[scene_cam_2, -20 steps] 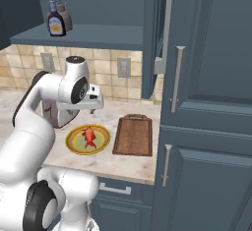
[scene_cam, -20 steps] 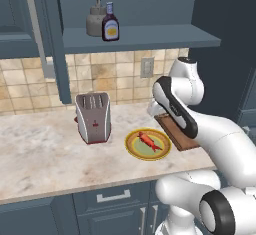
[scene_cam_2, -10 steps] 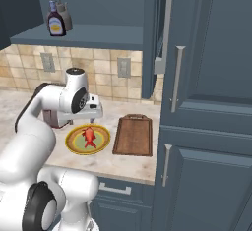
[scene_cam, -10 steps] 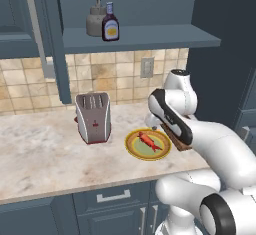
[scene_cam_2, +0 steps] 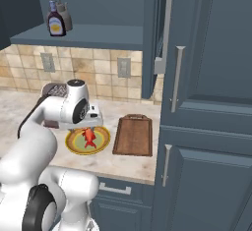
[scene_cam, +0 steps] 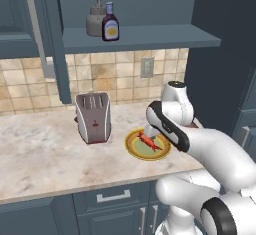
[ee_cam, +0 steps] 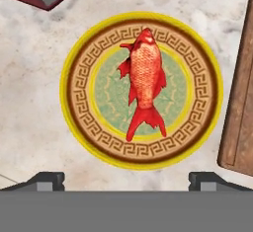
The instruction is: Pick the fish from the plate and place it on the cutting board. Then pick the condiment bottle from the cabinet and place it next to the cutting board.
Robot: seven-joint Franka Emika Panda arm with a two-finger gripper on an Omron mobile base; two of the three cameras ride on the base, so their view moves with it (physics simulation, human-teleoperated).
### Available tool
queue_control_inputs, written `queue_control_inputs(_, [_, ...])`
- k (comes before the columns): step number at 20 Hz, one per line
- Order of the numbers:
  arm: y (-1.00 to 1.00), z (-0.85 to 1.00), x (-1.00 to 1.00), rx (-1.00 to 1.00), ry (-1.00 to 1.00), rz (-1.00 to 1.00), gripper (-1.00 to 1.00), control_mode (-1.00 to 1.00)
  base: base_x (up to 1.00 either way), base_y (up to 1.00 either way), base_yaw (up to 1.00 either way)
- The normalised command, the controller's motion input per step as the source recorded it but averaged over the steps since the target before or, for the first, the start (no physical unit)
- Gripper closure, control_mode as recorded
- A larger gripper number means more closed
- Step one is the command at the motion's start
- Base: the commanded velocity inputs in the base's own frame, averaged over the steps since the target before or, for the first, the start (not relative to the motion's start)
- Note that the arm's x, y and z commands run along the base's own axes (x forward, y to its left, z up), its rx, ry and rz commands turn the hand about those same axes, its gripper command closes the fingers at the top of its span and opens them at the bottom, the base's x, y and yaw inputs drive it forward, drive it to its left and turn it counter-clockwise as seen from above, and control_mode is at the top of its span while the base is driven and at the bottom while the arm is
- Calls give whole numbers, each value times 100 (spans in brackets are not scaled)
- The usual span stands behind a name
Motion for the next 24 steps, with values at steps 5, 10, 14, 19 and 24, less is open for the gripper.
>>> queue_control_inputs(5, [0,-35,0,0,0,3,-100,-100,0,0,0])
queue_control_inputs(10, [0,-29,0,0,0,1,-100,-100,0,0,0])
queue_control_inputs(14, [0,-21,4,0,0,0,-100,-100,0,0,0])
queue_control_inputs(19, [0,-18,10,0,0,0,-100,-100,0,0,0])
queue_control_inputs(24, [0,-11,19,0,0,0,-100,-100,0,0,0])
